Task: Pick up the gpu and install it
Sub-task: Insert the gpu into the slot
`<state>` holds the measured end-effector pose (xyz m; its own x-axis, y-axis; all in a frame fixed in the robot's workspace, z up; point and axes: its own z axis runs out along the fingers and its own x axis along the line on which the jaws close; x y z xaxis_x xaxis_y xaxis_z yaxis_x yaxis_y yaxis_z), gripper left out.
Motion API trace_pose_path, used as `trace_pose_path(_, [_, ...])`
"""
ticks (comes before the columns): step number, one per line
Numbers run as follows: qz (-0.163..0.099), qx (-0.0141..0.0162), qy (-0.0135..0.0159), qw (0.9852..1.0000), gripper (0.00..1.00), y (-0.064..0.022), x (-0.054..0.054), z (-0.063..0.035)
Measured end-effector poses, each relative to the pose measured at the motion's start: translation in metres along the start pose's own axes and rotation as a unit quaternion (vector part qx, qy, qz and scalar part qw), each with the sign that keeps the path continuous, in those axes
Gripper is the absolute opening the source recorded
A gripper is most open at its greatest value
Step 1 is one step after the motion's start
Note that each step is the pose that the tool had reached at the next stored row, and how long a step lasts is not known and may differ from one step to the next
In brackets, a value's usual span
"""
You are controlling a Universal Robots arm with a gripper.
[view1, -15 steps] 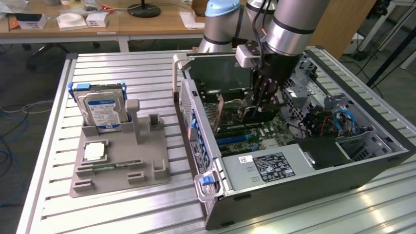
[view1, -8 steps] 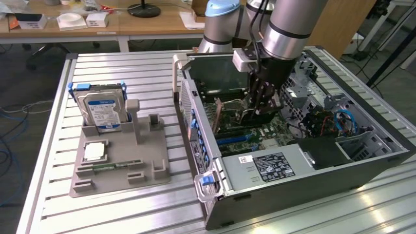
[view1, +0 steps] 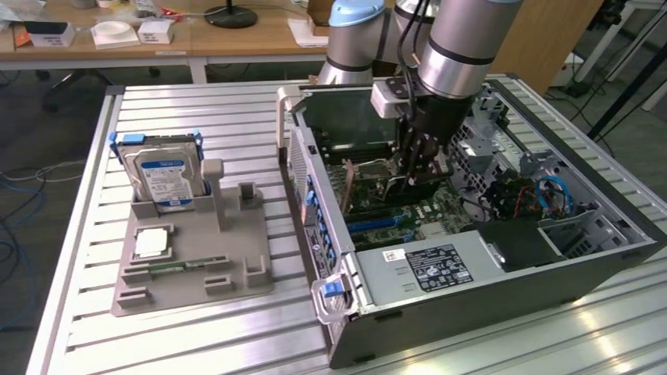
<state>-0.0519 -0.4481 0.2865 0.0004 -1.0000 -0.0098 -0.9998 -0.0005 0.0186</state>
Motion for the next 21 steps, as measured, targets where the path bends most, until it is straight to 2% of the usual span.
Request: trace_pose_path(21, [-0.001, 0.001, 0.0001, 1.0, 0.26, 0.0095, 0.0031, 0.0012])
